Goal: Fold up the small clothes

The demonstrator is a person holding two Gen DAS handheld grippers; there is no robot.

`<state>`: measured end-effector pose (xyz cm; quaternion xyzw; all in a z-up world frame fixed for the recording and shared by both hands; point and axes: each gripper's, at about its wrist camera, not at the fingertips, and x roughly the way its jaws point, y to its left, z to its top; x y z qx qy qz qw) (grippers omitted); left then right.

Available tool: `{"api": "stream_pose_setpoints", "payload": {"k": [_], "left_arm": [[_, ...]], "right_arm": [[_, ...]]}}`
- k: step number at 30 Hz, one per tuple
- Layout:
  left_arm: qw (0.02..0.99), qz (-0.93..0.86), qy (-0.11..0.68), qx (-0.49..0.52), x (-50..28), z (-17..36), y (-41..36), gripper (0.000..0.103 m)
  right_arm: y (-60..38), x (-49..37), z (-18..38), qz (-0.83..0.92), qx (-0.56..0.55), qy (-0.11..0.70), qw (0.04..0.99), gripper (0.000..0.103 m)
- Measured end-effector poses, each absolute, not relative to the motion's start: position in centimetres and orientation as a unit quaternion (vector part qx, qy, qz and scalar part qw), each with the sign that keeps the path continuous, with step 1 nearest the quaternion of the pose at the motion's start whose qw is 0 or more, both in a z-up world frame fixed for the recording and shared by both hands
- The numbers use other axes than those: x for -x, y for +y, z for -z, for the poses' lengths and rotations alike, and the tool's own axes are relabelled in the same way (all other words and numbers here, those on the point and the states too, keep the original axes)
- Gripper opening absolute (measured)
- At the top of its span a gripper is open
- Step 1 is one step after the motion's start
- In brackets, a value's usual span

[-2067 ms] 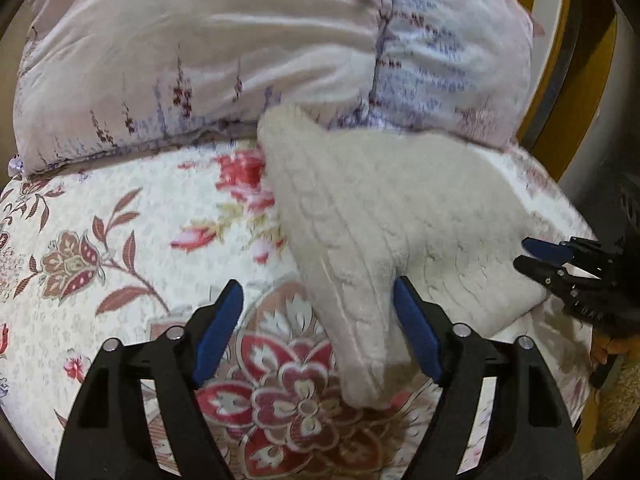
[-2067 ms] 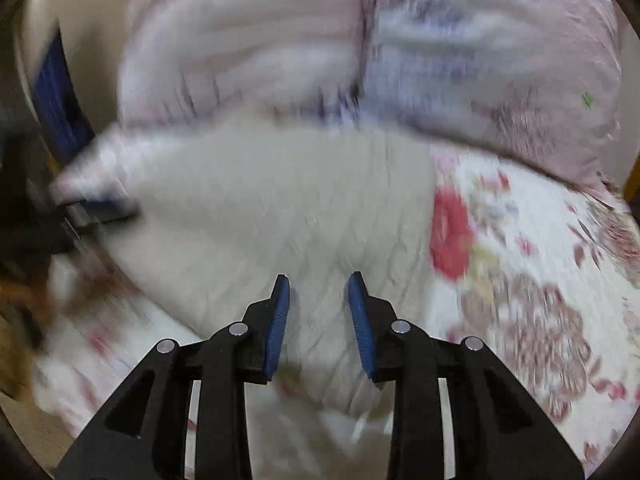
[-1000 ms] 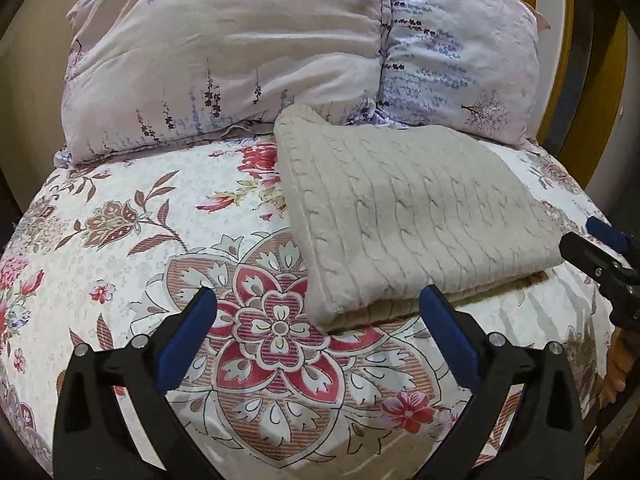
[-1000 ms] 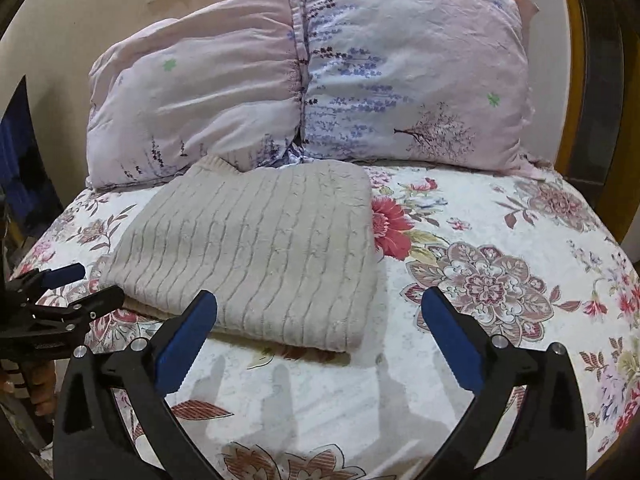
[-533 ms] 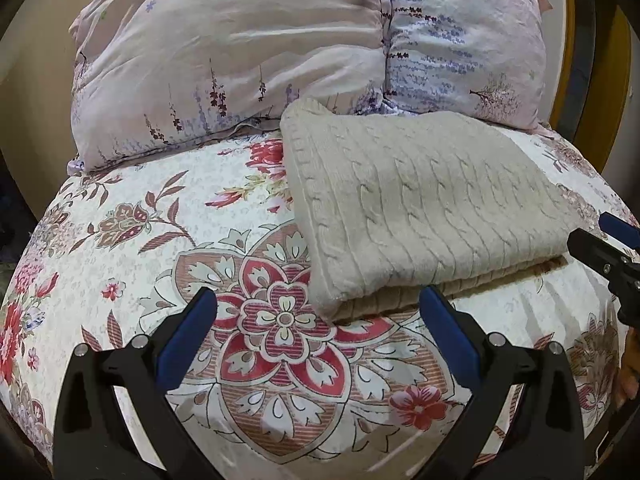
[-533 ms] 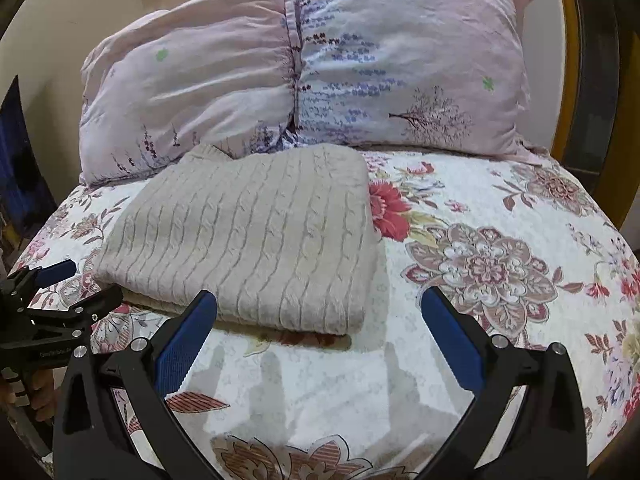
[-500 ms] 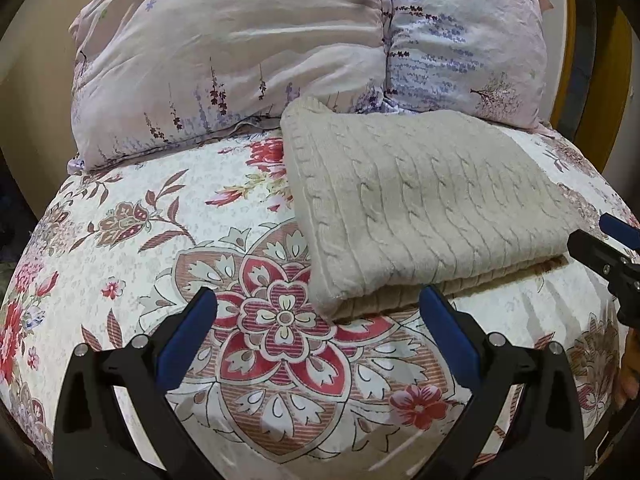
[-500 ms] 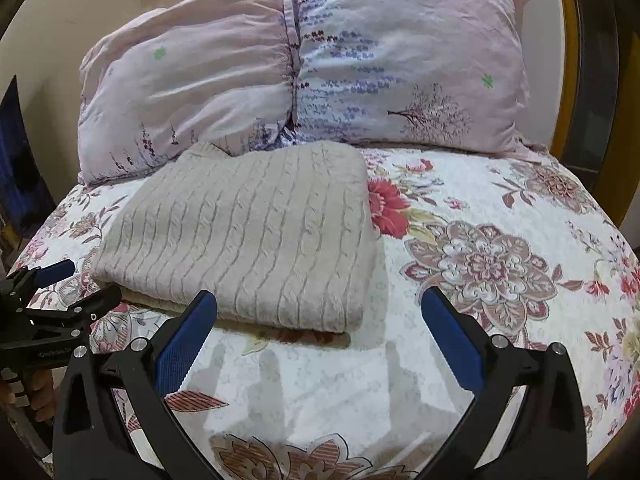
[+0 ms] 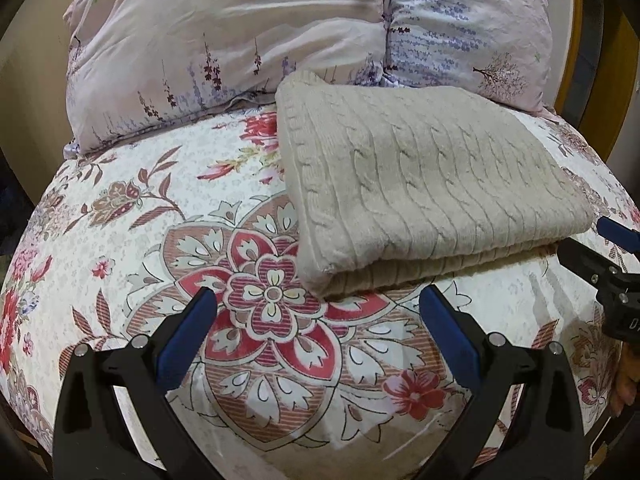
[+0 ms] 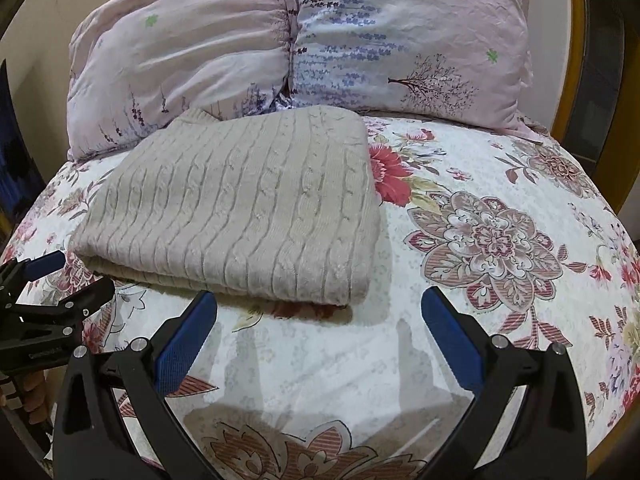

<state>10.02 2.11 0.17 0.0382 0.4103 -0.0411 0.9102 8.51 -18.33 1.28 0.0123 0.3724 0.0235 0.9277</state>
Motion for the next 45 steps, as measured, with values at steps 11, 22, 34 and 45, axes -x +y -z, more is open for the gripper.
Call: {"api": "stream_pose_setpoints", "payload": {"k": [11, 22, 34, 45], "left_arm": [[0.897, 0.045, 0.439, -0.033, -10.5, 0.5, 1.9, 0.101], [0.898, 0.048, 0.437, -0.033, -10.5, 0.6, 1.9, 0.101], [0.898, 0.049, 0.436, -0.032, -10.6, 0.7, 1.9, 0.101], [0.898, 0.048, 0.435, -0.031, -10.7, 0.7, 1.9, 0.101]], "right_arm": [[-17.8, -8.6, -0.3, -0.025, -0.008, 0.404, 0.914, 0.102], [-17.4, -8.6, 0.9, -0.017, 0.003, 0.425, 0.905, 0.102], [-17.4, -8.5, 0.9, -0.016, 0.001, 0.416, 0.909, 0.102], [-17.5, -8.5, 0.9, -0.018, 0.002, 0.415, 0.909, 0.102]]}}
